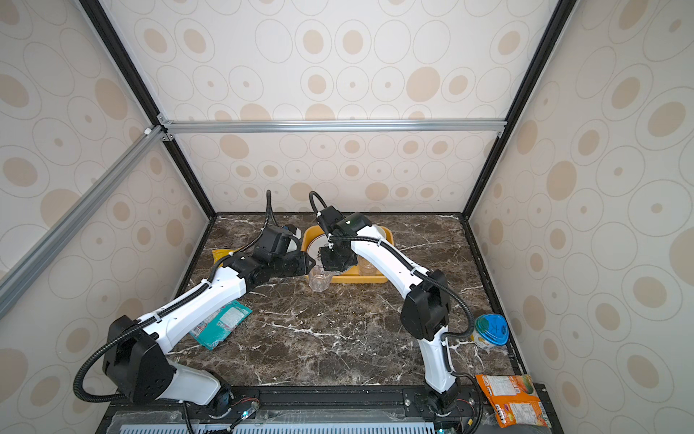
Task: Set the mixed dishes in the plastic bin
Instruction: 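Open the left gripper to release the cup to the right gripper, then carry the cup with the right gripper over the bin beside the first cup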
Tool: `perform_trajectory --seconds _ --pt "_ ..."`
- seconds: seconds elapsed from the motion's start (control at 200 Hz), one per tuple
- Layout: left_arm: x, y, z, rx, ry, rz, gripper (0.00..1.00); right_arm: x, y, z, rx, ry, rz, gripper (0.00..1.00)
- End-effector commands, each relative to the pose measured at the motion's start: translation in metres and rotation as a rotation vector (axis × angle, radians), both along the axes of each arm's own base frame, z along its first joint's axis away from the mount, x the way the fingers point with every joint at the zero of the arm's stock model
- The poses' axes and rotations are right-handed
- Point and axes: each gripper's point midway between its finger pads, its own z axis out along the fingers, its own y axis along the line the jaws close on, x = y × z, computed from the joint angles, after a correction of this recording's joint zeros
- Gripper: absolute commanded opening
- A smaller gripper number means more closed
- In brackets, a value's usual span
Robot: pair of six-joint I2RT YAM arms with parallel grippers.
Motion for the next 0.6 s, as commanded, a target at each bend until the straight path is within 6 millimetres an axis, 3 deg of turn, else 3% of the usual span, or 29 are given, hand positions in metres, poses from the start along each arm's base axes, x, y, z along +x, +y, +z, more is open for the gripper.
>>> perform_trajectory --seconds 0.0,0.32,0.595 --pt "0.001 0.001 0.03 -0.024 -0.057 0.014 0.35 0.002 -0.008 0.013 -0.007 -0.033 -0.024 0.0" --pt "-0.005 0.007 0.054 -0.092 -0.121 0.022 0.6 0.005 -0.036 0.032 -0.011 -0.072 -0.069 0.0" --pt "-0.01 0.002 0.068 -0.173 -0.168 -0.018 0.71 0.015 -0.073 0.05 -0.022 -0.114 -0.129 0.0"
